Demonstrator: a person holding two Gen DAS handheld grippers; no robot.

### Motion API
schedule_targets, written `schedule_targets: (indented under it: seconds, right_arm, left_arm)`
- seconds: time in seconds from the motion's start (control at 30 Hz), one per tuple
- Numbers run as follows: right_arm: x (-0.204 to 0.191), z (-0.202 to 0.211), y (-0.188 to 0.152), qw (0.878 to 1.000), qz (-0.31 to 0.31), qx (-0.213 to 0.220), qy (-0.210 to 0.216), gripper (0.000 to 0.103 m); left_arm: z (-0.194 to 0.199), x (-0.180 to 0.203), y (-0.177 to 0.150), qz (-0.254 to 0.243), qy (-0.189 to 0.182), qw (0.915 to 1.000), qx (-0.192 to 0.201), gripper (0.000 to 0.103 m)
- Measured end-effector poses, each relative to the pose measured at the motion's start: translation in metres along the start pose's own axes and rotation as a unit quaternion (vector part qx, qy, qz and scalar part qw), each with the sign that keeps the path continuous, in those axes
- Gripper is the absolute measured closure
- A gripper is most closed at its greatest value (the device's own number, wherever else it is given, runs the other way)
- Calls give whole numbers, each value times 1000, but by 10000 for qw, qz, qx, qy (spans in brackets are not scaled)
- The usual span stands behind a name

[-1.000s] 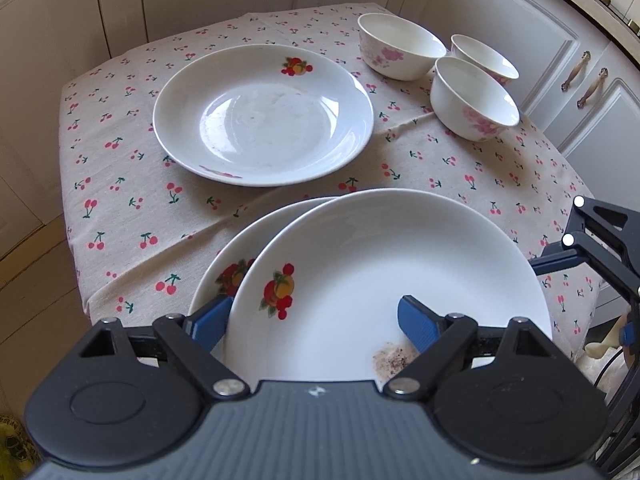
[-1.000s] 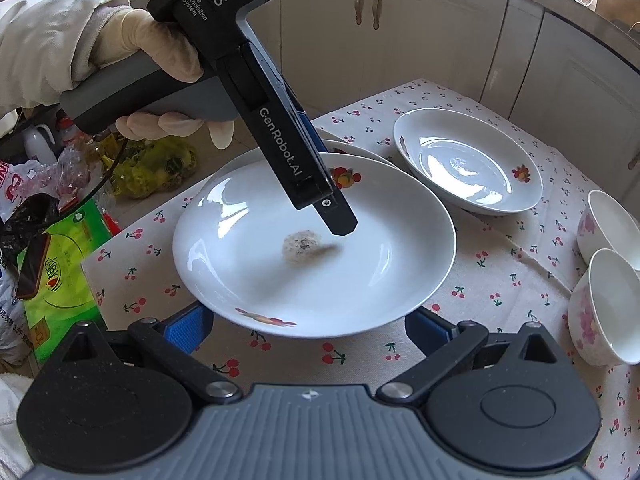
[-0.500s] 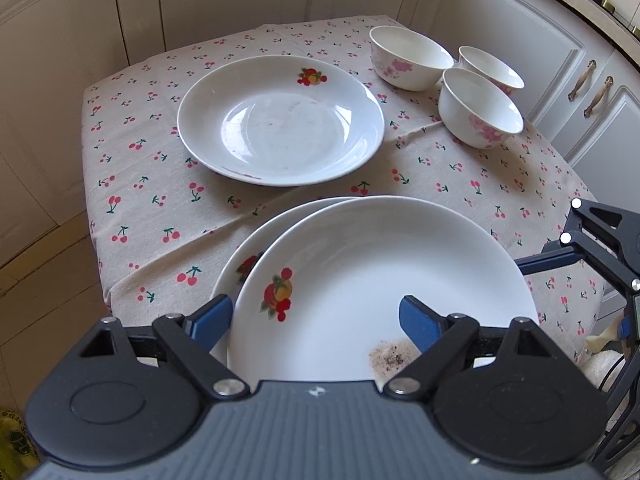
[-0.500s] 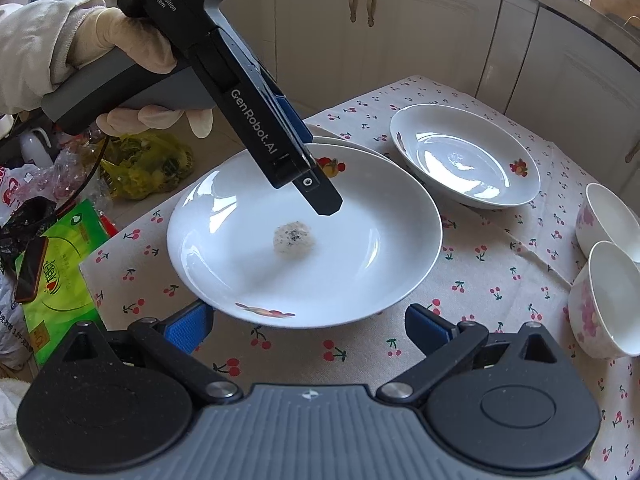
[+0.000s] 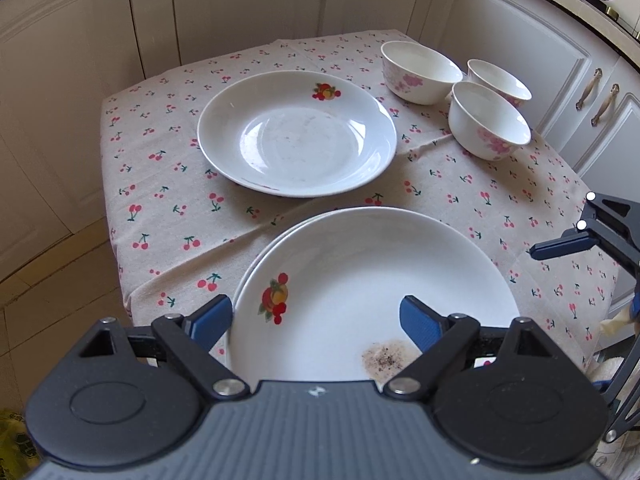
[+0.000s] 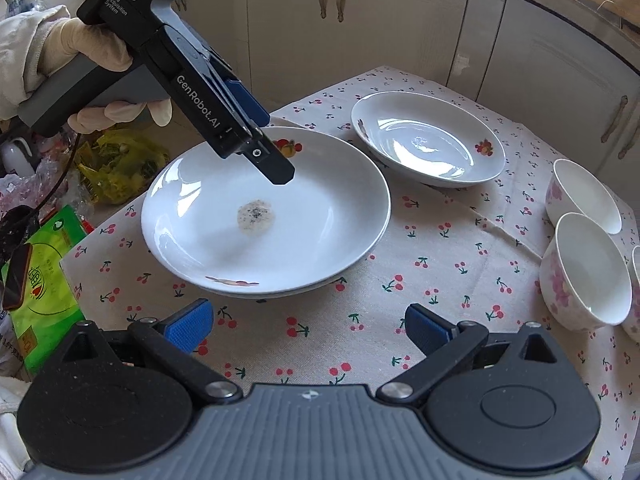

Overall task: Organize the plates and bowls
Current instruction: 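Open the left tool to release the stacked plate, then reach the left tool toward the rim of the next white plate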

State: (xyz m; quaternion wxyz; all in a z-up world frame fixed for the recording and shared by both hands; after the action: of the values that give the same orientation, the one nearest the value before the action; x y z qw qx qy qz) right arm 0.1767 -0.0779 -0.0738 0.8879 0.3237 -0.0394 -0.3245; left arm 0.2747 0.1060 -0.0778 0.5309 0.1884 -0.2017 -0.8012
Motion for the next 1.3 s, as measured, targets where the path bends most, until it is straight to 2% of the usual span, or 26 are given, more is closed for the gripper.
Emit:
schedule_targets:
  seconds: [0.2, 0.47, 0.57, 0.67, 1.0, 1.3]
  right_arm:
    - [7, 9, 5, 9997, 21, 190, -136, 0]
    - [27, 25, 22, 9965, -104, 753, -361, 0]
    - [38, 28, 29, 9947, -155, 931, -397, 0]
    - [49, 28, 35, 9937, -152, 1010, -462, 0]
    - [86, 14, 61, 9915, -189, 1071, -714, 0]
    - [113, -17, 74, 9948, -139, 713, -715, 0]
  left_arm:
    - [4, -1, 3, 23, -93, 9999, 136, 12]
    - [14, 5, 17, -118, -62, 9983, 559, 12]
    - [17, 7, 25, -113, -278, 9972, 679, 9]
    - [17, 7, 33, -109, -248, 9967, 767, 8]
    - [-8, -13, 67, 191, -65, 9965, 817, 8]
    - [-40, -26, 91, 228, 1, 9972, 705, 8]
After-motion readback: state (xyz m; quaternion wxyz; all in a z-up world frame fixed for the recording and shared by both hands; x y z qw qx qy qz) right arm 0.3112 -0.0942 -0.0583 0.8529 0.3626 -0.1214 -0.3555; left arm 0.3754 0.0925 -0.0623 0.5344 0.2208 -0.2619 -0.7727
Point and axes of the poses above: each gripper's, at about its wrist camera, not at the fingertips, and z roughly against the way its jaws point, x to its right, y to its top, the point moved 4 cm from there along -z, roughly the way its jaws point, and after that the axes turned 12 degrees about y, right-handed, at the moved point
